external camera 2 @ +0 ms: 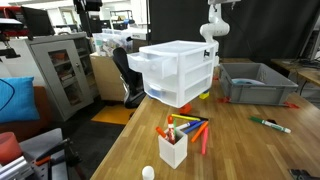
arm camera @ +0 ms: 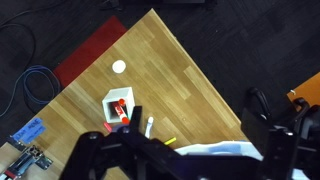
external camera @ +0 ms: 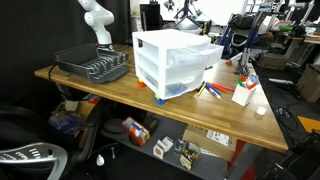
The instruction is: Put the marker inside the stationary holder
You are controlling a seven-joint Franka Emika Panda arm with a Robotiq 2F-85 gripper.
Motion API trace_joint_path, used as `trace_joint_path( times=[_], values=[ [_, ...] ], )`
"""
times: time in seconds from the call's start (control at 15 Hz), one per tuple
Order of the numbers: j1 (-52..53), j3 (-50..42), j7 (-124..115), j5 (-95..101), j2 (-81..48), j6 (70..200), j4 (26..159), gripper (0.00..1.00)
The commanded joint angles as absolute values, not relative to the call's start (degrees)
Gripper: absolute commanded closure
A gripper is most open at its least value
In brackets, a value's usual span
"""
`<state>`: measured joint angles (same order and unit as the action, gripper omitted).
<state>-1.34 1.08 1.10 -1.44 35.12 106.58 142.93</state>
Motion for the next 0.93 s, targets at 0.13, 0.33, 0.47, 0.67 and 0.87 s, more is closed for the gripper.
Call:
trace_joint_path(
  times=[0.13, 0.33, 0.47, 0.67, 0.87],
  values=[
    [-0.8, 0.6, 0.8, -1.1, 35.1, 106.5, 142.8, 0.00],
    [-0.8, 0.6, 0.8, -1.1, 35.1, 106.5, 142.8, 0.00],
    [-0.8, 0.6, 0.8, -1.1, 35.1, 106.5, 142.8, 0.00],
    [-0.8, 0.6, 0.8, -1.1, 35.1, 106.5, 142.8, 0.00],
    [-0.9, 1.3, -0.7, -1.1, 34.2, 108.4, 143.1, 0.00]
  ],
)
